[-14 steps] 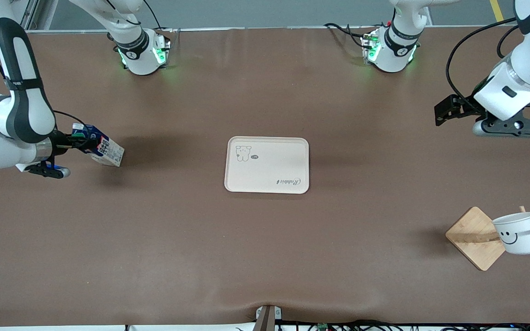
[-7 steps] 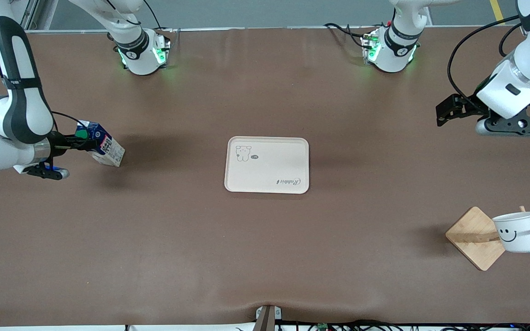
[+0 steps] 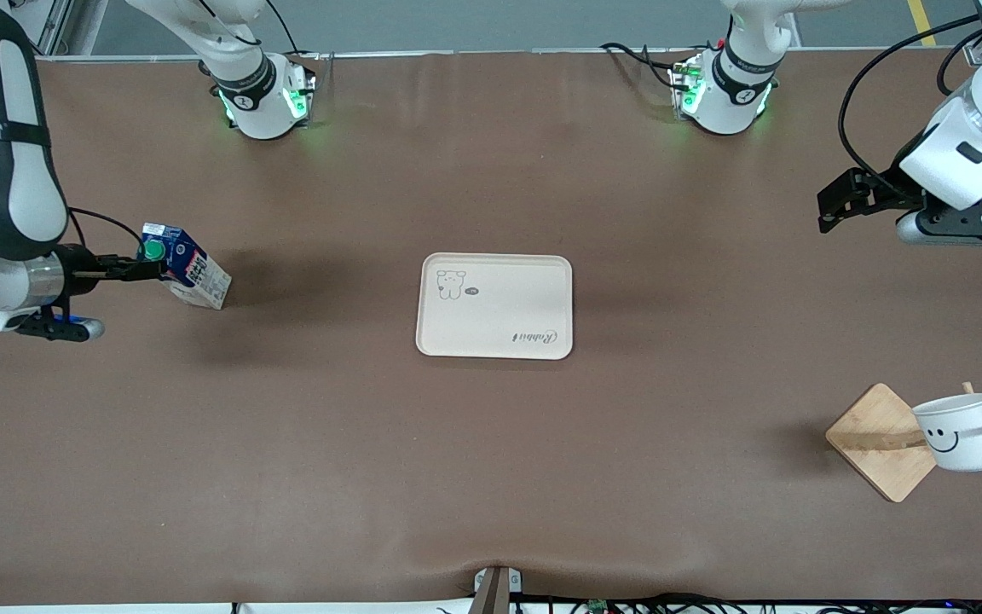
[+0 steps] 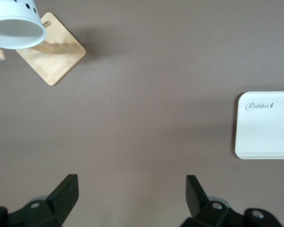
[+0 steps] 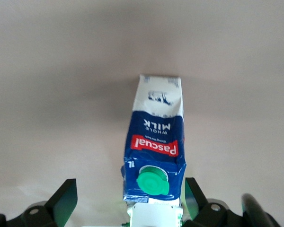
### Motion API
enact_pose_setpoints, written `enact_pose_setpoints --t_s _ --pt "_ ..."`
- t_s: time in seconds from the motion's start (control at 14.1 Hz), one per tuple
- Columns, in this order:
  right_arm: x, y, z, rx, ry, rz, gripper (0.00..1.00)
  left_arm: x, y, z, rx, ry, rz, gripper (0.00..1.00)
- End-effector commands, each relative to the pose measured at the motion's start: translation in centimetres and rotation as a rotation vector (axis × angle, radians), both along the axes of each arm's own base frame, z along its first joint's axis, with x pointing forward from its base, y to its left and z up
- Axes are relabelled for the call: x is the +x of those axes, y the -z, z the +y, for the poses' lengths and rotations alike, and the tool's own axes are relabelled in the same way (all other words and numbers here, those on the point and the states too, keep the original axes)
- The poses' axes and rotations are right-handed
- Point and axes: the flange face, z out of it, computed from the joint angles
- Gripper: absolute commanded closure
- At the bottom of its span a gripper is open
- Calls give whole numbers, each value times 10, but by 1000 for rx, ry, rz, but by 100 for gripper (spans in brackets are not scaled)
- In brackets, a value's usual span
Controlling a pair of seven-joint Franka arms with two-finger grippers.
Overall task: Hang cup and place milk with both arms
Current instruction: 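Open the right gripper and withdraw it from the carton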
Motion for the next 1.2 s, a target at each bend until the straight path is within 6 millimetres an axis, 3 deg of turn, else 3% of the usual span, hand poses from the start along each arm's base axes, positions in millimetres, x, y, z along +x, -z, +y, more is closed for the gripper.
enact_pose_setpoints --t_s 0.0,0.07,0.42,0.57,0.64,0.85,0.99,1.13 --pt "14 -25 3 -9 -17 -53 0 -4 -8 3 2 15 -7 0" --pt "17 -27 -1 -7 -12 -62 0 -4 -7 2 3 17 -6 0" --pt "55 -102 2 -51 -24 -238 0 -16 -13 2 20 16 -17 0" --pt "63 -119 -1 -55 -19 -282 0 -16 -16 13 44 4 -26 0" --pt "62 -126 -3 -56 -19 -289 0 -18 -21 21 43 -9 -38 0" --pt "61 -142 1 -47 -31 -320 0 -18 -23 17 41 -1 -63 0" --pt "61 -168 7 -45 -32 -367 0 -19 -24 12 40 6 -65 0" --pt "43 -191 16 -39 -48 -348 0 -20 -24 12 39 6 -63 0"
